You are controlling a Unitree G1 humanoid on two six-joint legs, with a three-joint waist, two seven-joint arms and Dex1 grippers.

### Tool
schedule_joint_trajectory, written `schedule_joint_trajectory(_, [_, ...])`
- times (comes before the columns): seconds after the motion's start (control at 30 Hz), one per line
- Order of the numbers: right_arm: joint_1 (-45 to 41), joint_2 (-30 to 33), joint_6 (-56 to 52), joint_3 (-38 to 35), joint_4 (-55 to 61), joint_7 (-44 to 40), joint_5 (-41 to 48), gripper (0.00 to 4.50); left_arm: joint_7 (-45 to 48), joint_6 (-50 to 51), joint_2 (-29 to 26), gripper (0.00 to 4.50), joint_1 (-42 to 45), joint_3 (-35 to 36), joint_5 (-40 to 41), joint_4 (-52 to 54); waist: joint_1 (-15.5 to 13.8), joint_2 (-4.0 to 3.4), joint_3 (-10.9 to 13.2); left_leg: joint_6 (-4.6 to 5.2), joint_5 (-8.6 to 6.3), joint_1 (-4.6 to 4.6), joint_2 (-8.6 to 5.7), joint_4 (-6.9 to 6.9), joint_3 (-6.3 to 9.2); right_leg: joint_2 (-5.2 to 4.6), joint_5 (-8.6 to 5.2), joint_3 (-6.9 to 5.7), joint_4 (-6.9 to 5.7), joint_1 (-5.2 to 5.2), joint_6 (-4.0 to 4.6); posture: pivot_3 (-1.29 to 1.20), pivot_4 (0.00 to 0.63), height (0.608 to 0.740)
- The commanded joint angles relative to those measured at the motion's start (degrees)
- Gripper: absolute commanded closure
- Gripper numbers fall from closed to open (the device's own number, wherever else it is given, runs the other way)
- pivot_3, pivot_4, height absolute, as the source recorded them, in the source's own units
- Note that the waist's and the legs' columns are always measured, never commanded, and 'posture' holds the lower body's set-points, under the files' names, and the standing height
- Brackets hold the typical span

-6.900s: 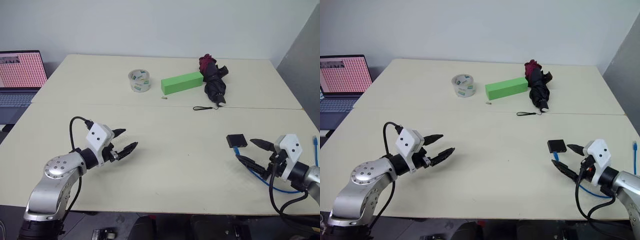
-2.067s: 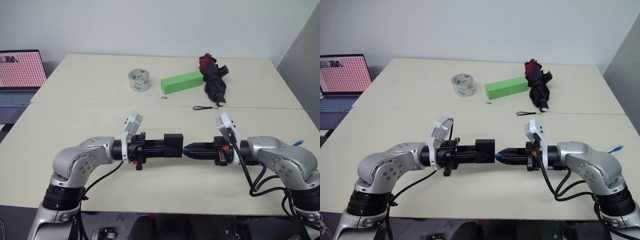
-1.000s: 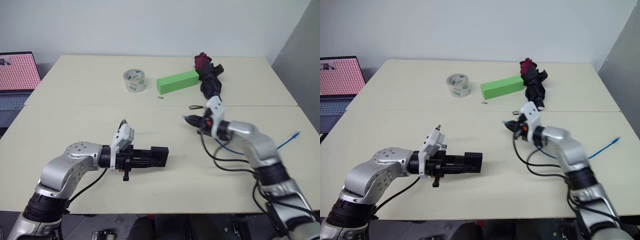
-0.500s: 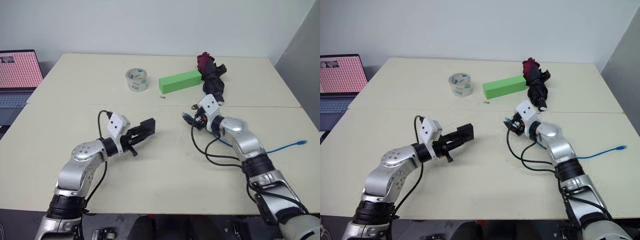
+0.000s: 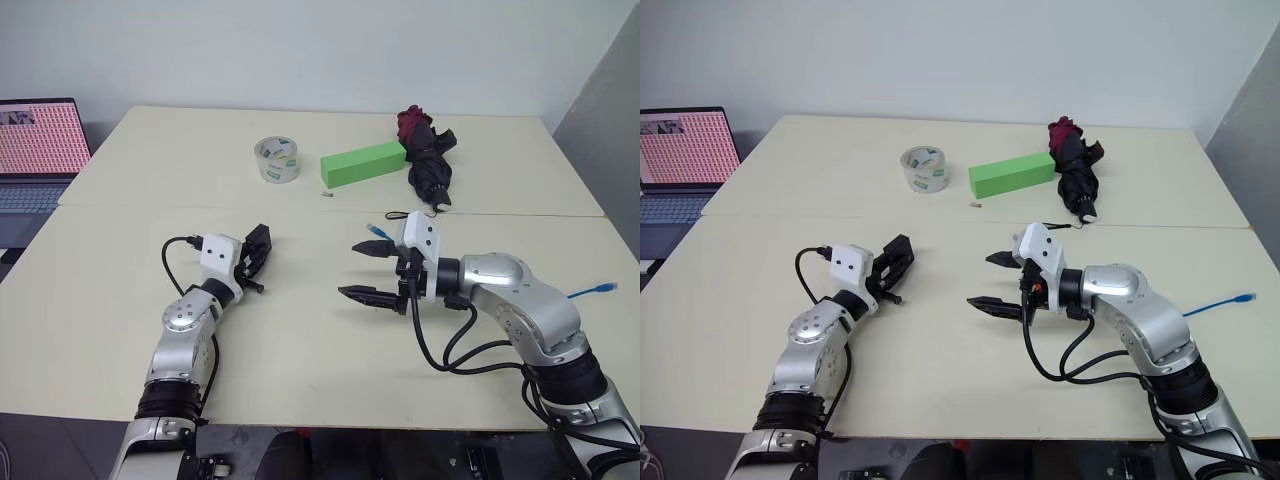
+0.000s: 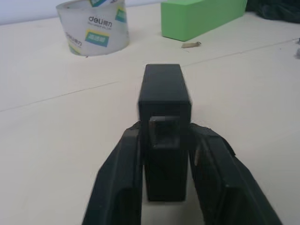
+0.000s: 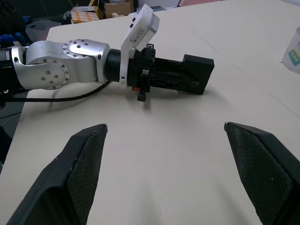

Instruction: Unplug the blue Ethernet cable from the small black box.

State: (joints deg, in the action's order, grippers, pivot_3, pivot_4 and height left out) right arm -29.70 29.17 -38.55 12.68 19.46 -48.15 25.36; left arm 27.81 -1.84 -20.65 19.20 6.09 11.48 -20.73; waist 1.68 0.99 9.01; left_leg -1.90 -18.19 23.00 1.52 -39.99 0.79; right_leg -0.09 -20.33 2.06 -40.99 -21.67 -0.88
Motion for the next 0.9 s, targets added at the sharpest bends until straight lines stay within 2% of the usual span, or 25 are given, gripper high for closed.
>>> schedule_joint_trajectory(0.03, [0.2, 0.3, -0.89, -0.77, 3.02, 1.0, 0.29, 0.26, 0.04, -0.49, -0.01, 2.02, -2.07, 1.02, 0.38, 1.77, 0.0, 0.0, 0.0, 0.0, 0.0, -0.01, 0.01, 0.0, 0.01, 0.0, 0.0, -0.02, -0.01, 0.0, 0.0, 0.0, 0.15, 0.74])
schedule_joint_trajectory(0.23, [1.35, 0.41, -2.2, -1.65, 4.66, 2.62, 0.66, 0.26, 0.61, 6.46, -2.85, 0.79, -8.32, 1.6, 0.69, 10.31, 0.17, -0.01, -0.02, 0.0, 0.0, -0.03, 0.02, 0.03, 0.01, 0.0, 0.0, -0.01, -0.02, 0.0, 0.0, 0.0, 0.15, 0.74])
schedule_joint_trajectory(0.4, [3.95, 1.74, -2.18, -4.01, 6.24, 3.98, 0.79, 0.26, 2.26, 13.66, -8.58, 0.79, -15.17, 1.82, 0.07, 22.63, 0.2, -0.01, -0.02, 0.0, 0.0, -0.06, 0.05, 0.09, 0.0, 0.02, 0.0, 0.02, -0.02, 0.0, 0.0, 0.0, 0.15, 0.74])
schedule_joint_trajectory(0.57, [8.99, 7.18, -1.64, -11.62, 6.53, 3.18, 2.02, 0.26, 8.95, 20.77, -16.92, 0.79, -18.07, 5.62, 6.07, 33.91, -0.1, 0.01, 0.01, 0.02, -0.01, -0.06, 0.01, 0.08, 0.06, 0.0, 0.0, -0.02, 0.06, 0.11, 0.0, 0.0, 0.15, 0.74])
schedule_joint_trajectory(0.7, [12.83, 11.79, -1.6, -16.59, 6.3, 1.25, 3.37, 0.26, 13.41, 25.91, -21.95, 0.79, -18.0, 8.48, 10.97, 38.39, -0.3, 0.01, 0.01, 0.2, -0.11, -0.08, -0.01, 0.06, 0.14, -0.02, 0.0, -0.07, 0.18, 0.25, 0.0, 0.0, 0.15, 0.74])
schedule_joint_trajectory(0.9, [14.41, 14.08, -0.83, -19.05, 4.81, 0.99, 3.68, 0.26, 16.25, 31.26, -24.84, 0.79, -15.89, 10.93, 16.25, 41.05, 0.04, -0.03, 0.03, 0.21, -0.12, -0.15, 0.03, 0.09, 0.11, 0.05, 0.0, -0.05, 0.12, 0.25, 0.0, 0.0, 0.15, 0.74])
